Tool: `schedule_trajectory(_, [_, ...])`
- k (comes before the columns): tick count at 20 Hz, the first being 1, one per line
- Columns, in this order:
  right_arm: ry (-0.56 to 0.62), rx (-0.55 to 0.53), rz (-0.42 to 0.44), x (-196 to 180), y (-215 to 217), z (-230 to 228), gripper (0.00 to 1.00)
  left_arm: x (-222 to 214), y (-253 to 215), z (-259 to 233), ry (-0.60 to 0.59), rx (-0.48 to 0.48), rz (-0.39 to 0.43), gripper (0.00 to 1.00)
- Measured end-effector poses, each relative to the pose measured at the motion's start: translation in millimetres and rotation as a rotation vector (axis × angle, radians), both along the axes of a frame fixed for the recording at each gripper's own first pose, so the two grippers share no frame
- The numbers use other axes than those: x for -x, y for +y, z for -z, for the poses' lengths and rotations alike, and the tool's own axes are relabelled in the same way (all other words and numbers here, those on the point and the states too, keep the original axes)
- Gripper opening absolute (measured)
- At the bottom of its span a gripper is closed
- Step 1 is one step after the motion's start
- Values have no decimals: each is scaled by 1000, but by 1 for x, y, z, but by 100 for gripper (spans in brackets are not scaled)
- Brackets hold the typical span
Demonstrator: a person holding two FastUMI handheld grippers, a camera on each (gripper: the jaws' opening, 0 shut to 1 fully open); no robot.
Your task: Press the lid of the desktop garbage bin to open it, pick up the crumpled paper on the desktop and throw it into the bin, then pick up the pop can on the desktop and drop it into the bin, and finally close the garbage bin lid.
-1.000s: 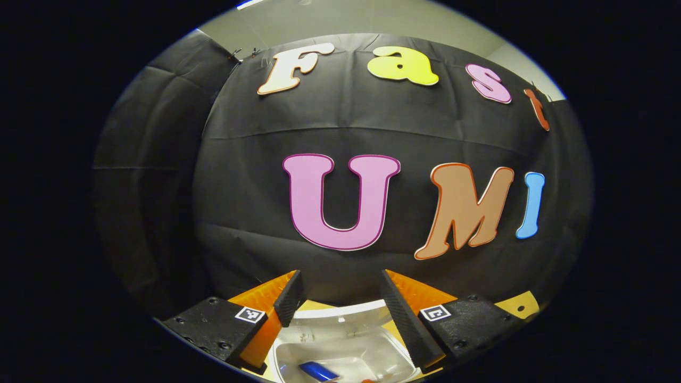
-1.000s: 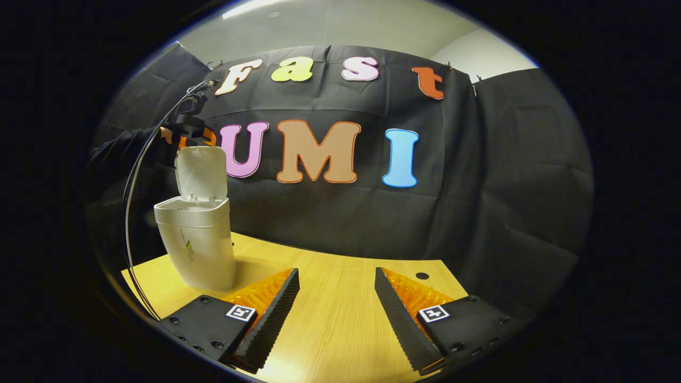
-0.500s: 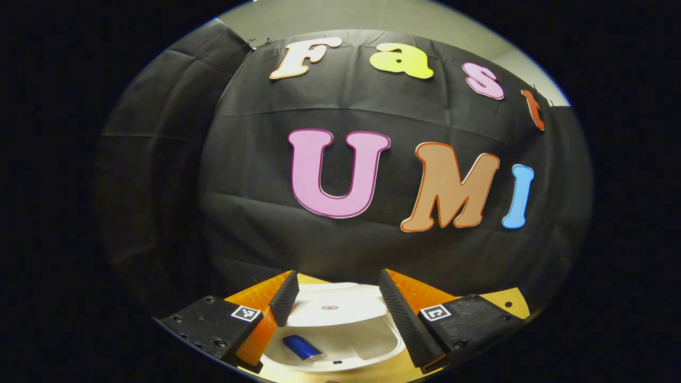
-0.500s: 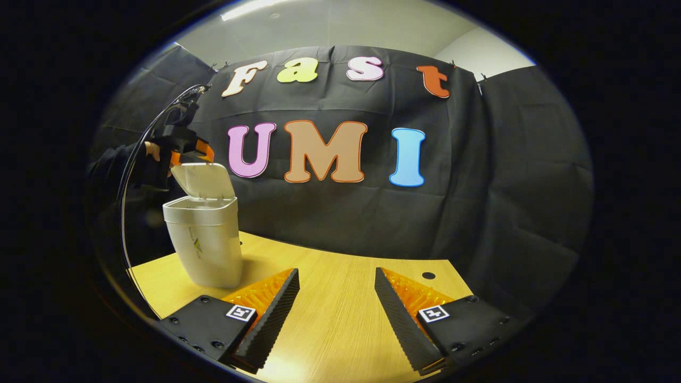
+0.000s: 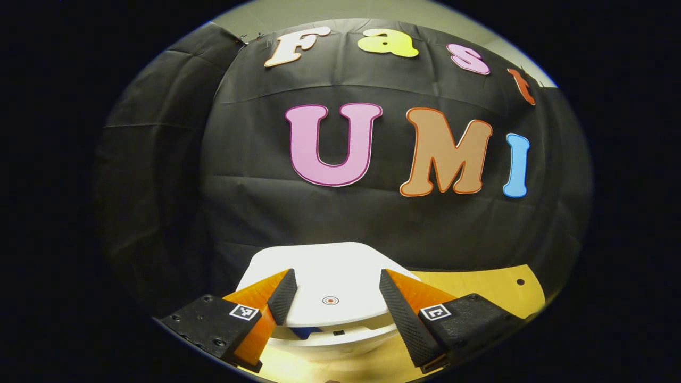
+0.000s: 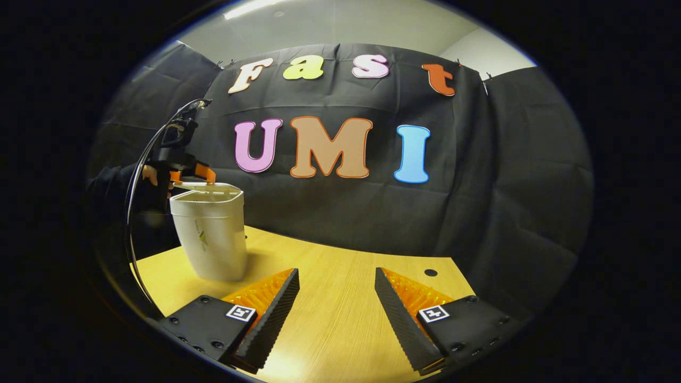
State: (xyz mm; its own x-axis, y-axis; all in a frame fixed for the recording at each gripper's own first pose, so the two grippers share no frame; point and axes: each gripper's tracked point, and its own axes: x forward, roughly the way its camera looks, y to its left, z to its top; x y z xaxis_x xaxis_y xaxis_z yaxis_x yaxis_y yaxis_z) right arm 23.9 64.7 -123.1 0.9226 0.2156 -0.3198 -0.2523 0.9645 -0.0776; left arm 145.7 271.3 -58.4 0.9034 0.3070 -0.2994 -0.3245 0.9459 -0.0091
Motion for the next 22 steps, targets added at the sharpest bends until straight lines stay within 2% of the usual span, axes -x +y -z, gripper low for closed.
schedule_trajectory(1, [2,-2,-8,1,0,2,100,1,0,4,4,-11,3,94])
schedule_trajectory(2, [6,-6,-11,2,0,3,95,3,-1,10,11,-17,3,95])
schedule_trajectory(5, [17,3,0,2,-7,8,95,11,-7,37,72,12,14,95])
schedule_trajectory(7, [26,18,13,2,-15,15,95,14,-6,26,-19,-34,19,98])
schedule_trajectory(8, [32,20,13,4,-17,17,95,16,-6,38,12,-27,15,94])
schedule_trajectory(9, [33,24,14,5,-18,16,95,19,-7,44,7,-29,14,95])
schedule_trajectory(10, [26,25,19,5,-21,14,91,15,-8,31,-36,-56,22,98])
schedule_trajectory(11, [19,19,19,6,-23,12,99,13,-7,27,-51,-73,30,98])
schedule_trajectory(12, [12,9,22,4,-24,8,95,8,-7,27,-46,-84,35,94])
schedule_trajectory(13, [5,-2,28,2,-27,4,99,9,-6,24,-55,-75,26,95])
schedule_trajectory(15, [-21,-27,36,-3,-31,-10,95,14,-16,0,-116,-63,19,93])
schedule_trajectory(18, [-85,-66,44,-10,-38,-39,95,22,-54,-60,-249,-123,60,93])
schedule_trajectory(22, [-156,-110,20,-18,-45,-74,95,56,-118,-94,-334,-158,125,93])
